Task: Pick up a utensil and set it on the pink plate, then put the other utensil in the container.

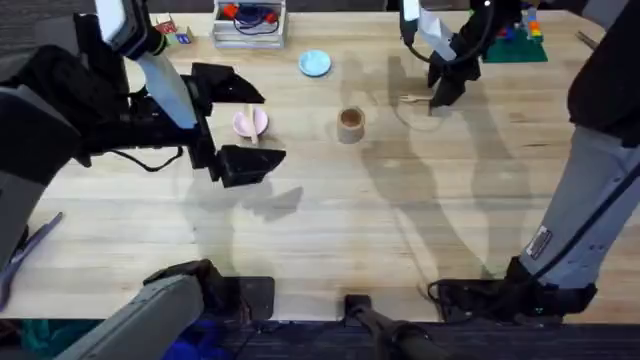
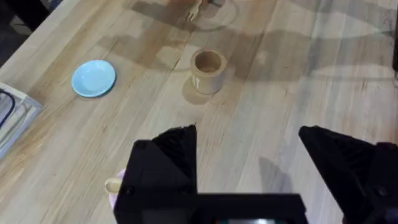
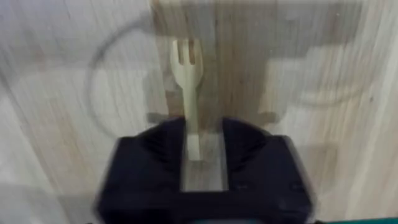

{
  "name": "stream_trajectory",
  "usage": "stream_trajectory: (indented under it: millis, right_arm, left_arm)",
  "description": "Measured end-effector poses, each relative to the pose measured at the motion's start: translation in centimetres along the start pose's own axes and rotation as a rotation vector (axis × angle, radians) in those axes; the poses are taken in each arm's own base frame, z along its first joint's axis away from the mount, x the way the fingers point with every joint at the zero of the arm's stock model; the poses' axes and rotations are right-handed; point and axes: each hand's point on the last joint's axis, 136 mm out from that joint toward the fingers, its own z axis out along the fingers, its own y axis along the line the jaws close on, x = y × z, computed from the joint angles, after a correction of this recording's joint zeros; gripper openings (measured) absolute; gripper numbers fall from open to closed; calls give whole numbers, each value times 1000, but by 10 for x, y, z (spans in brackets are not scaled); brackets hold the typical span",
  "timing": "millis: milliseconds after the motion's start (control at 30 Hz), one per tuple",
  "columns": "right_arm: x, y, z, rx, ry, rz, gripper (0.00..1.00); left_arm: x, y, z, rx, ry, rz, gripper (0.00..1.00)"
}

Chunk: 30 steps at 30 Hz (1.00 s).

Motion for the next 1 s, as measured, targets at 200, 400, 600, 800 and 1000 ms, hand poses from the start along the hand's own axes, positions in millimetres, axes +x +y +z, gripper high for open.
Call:
stream_trajectory:
  millis: [200, 400, 600, 800, 1000]
  right_arm:
    - [-3, -4, 0, 11, -17, -7, 40]
    - [-4, -4, 0, 11, -19, -6, 33]
    - [-7, -1, -3, 7, -8, -16, 31]
    - [-6, 19, -9, -49, 11, -13, 31]
    - [-12, 35, -48, -24, 15, -25, 31]
  left_arm:
    - [0, 0, 0, 0, 0, 0, 993]
    - [0, 0, 0, 0, 0, 0, 993]
    - [0, 0, 0, 0, 0, 0, 993]
    - [0, 0, 0, 0, 0, 0, 993]
    - [0, 0, 0, 0, 0, 0, 993]
